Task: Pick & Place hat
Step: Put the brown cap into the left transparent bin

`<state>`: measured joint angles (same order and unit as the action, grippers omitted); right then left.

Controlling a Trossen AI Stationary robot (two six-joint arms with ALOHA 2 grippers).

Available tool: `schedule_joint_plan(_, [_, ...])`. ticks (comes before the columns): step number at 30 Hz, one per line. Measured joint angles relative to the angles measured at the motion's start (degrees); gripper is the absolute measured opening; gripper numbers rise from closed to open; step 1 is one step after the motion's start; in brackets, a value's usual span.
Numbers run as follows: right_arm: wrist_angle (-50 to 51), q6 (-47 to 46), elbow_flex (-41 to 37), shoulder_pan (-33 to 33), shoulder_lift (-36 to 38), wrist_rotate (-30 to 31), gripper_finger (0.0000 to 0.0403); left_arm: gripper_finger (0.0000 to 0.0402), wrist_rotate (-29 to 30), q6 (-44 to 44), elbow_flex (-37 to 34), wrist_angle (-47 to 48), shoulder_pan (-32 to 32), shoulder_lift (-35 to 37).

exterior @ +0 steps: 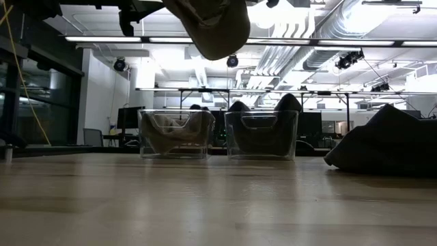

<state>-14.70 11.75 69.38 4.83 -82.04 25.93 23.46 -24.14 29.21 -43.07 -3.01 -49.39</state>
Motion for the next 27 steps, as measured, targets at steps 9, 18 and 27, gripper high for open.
schedule_joint_plan(9, [-3.6,0.2,0.0,-0.01,-1.95,-3.67,0.001,0.0207,-0.66,-4.09,-0.07,-0.05,0.0,-1.26])
schedule_joint_plan(18, [-5.71,1.43,0.0,0.01,-2.79,-5.75,0.001,0.0207,-0.99,-8.06,-0.07,0.01,0.0,-1.2])
schedule_joint_plan(27, [-6.8,3.74,0.0,0.01,-2.88,-8.13,0.001,0.0207,-3.63,-18.35,0.0,0.17,0.0,-3.39])
